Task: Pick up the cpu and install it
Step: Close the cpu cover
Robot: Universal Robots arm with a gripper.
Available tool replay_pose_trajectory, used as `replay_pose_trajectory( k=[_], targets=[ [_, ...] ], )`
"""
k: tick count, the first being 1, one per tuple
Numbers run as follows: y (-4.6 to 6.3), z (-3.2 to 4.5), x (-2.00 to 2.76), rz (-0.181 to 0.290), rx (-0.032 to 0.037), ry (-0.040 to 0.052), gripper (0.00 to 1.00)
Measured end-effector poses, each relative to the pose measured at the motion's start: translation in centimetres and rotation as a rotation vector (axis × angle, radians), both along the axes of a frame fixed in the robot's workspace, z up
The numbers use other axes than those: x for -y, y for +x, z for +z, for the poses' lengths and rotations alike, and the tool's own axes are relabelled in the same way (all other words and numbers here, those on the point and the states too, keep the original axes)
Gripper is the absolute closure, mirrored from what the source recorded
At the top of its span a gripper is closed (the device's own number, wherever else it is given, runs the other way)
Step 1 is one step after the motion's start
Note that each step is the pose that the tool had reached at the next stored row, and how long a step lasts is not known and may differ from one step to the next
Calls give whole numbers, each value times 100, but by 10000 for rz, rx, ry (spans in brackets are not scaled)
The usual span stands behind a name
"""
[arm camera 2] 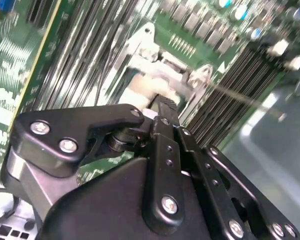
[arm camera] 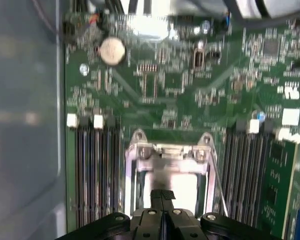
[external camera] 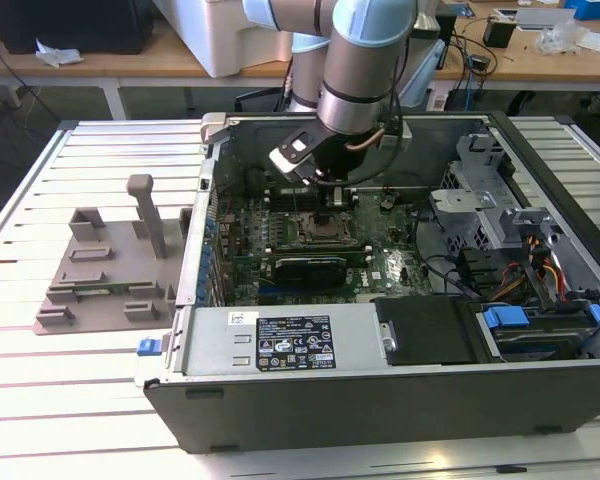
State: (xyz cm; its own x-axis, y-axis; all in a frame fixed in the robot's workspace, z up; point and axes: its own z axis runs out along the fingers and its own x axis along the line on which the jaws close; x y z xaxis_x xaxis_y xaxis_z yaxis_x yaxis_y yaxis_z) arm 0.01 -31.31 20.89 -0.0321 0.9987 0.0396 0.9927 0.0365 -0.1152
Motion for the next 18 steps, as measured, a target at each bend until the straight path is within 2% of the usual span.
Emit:
replay_pose_trajectory(
  k=[3, 5, 7, 9, 18],
  targets=[
    [43, 5, 1, 0, -18, 3, 89],
    [43, 52, 1, -1, -17, 5, 89],
    [43, 168, 1, 0, -17, 5, 89],
    [44, 228, 1, 0, -17, 5, 89],
    [43, 276, 1, 0, -18, 38, 89]
  ],
)
